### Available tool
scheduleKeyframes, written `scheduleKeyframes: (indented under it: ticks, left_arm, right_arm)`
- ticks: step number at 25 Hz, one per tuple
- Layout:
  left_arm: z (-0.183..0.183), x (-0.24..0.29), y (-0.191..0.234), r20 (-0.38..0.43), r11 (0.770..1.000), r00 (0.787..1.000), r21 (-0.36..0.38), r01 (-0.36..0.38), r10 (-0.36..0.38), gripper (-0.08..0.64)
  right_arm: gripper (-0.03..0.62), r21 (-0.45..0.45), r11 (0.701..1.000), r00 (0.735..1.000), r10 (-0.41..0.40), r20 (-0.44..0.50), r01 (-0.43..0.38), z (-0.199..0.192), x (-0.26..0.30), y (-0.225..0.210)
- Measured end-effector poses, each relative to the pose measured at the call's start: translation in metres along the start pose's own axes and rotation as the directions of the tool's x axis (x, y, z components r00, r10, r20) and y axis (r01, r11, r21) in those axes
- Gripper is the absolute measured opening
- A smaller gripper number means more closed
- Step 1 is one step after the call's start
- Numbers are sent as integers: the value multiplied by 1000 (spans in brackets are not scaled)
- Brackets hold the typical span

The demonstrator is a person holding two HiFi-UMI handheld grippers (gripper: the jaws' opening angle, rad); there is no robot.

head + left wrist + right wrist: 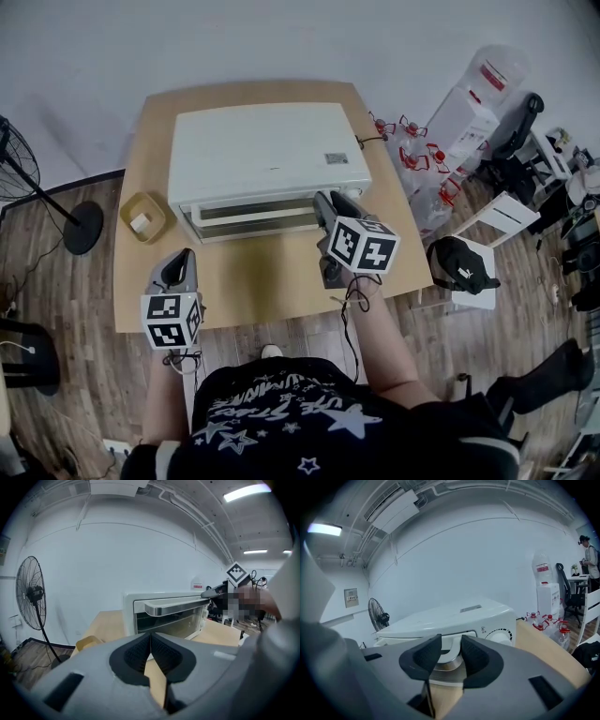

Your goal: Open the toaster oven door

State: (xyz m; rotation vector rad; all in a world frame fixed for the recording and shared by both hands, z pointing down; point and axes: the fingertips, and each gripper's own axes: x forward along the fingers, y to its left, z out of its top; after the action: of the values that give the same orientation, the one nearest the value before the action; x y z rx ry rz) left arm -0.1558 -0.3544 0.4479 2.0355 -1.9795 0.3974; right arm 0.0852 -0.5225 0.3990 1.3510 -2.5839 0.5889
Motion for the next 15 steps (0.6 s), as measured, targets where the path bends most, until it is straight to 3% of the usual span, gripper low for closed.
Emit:
scheduleKeyframes:
  ticks: [15]
  left_arm:
    - [-35, -33, 8, -50, 997, 996, 23, 78, -76, 21]
  right_arm:
    - [120, -70, 989, 991, -132, -4, 132, -38, -46, 7]
